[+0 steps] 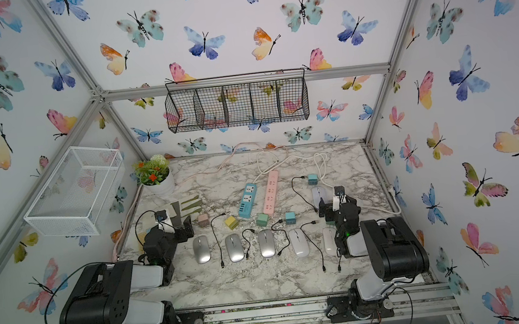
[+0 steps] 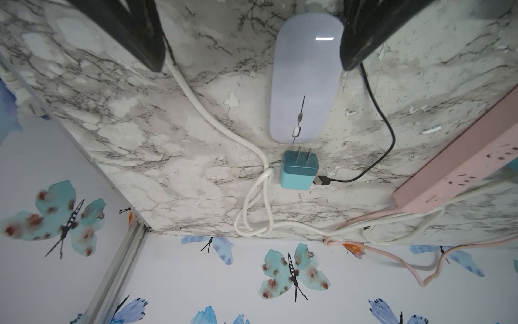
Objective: Unplug the wireless mouse
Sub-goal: Reset both arms
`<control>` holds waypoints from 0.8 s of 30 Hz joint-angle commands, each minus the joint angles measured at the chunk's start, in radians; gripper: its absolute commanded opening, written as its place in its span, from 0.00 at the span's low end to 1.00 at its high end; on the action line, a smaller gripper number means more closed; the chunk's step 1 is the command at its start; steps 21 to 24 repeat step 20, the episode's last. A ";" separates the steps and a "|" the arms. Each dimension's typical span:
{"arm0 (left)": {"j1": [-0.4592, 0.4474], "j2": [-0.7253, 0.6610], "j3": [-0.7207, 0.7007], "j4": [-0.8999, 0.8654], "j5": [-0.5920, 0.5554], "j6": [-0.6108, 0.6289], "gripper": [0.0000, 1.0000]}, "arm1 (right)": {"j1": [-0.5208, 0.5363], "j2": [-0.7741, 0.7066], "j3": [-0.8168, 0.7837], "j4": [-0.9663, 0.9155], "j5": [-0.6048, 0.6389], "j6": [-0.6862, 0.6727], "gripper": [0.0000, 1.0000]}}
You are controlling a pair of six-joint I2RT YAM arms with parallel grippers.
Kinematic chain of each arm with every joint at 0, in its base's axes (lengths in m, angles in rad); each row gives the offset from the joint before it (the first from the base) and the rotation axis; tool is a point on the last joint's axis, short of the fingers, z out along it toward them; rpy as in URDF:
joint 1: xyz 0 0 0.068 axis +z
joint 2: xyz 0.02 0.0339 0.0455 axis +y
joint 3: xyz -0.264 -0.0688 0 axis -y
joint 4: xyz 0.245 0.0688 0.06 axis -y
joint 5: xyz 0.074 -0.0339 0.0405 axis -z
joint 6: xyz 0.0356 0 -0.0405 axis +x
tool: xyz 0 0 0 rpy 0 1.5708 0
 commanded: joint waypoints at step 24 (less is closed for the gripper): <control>-0.003 -0.024 0.036 -0.034 0.002 0.021 0.98 | -0.005 -0.003 0.021 0.056 -0.024 -0.001 0.98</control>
